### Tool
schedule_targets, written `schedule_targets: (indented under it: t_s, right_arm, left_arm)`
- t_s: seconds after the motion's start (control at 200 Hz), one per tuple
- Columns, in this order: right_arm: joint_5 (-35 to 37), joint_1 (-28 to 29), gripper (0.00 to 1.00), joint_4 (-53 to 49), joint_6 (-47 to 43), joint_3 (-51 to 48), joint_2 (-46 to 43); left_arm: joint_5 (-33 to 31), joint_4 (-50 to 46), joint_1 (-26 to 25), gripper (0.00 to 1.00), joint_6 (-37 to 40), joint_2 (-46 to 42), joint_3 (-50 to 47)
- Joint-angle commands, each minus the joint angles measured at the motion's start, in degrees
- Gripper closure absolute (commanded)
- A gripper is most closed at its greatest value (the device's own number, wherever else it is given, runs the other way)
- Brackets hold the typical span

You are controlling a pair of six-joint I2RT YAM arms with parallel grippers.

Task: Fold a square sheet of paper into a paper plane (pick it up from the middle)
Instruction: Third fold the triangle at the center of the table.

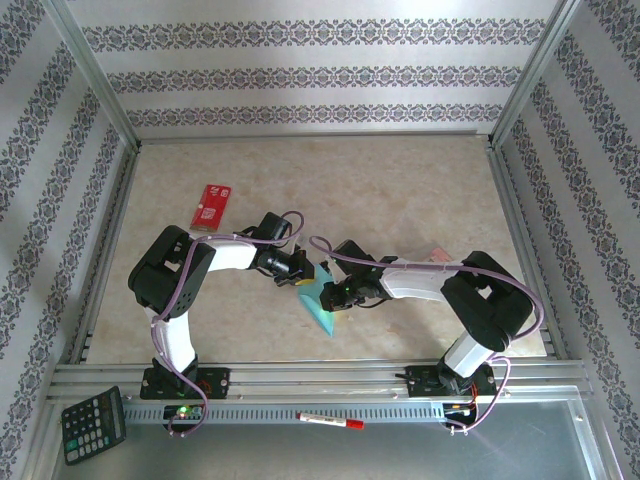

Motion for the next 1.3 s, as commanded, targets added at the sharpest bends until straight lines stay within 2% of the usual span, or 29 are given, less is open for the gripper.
schedule_targets:
  t_s: [0.0, 0.42, 0.61, 0.794, 0.964, 1.124, 1.294]
  right_arm:
    - [1.8, -0.4, 0.95, -0.3, -1.0, -1.6, 0.7]
    - [3.5, -0.4, 0.99, -1.6, -0.5, -3.8, 0.8]
    - [4.6, -0.4, 1.00, -2.6, -0.2, -4.8, 0.2]
    - [5.8, -0.4, 1.00, -3.1, 0.6, -5.5, 0.1]
    - [6.9, -0.7, 1.00, -3.1, 1.3, -4.6, 0.3]
    - [7.3, -1.5, 1.00, -3.0, 1.3, -2.2, 1.6]
    - [7.3, -2.4, 1.00, -2.7, 1.0, 0.8, 3.8]
  left_arm:
    - [-0.9, -3.6, -0.9, 0.91, 1.3, 1.6, -0.4]
    - [-0.8, -3.6, -1.0, 0.89, 0.9, 1.2, 0.1]
    - [-0.9, -4.2, -1.0, 0.84, 0.4, -0.1, 2.1]
    - [-1.1, -6.7, -0.8, 0.74, 0.9, -2.1, 5.7]
    - [-2.9, -8.5, 1.3, 0.68, 1.1, -6.3, 7.2]
    - [-8.0, -11.0, 5.2, 0.70, 1.9, -13.0, 3.0]
    - [-9.6, -10.9, 5.8, 0.77, -0.3, -20.6, -3.6]
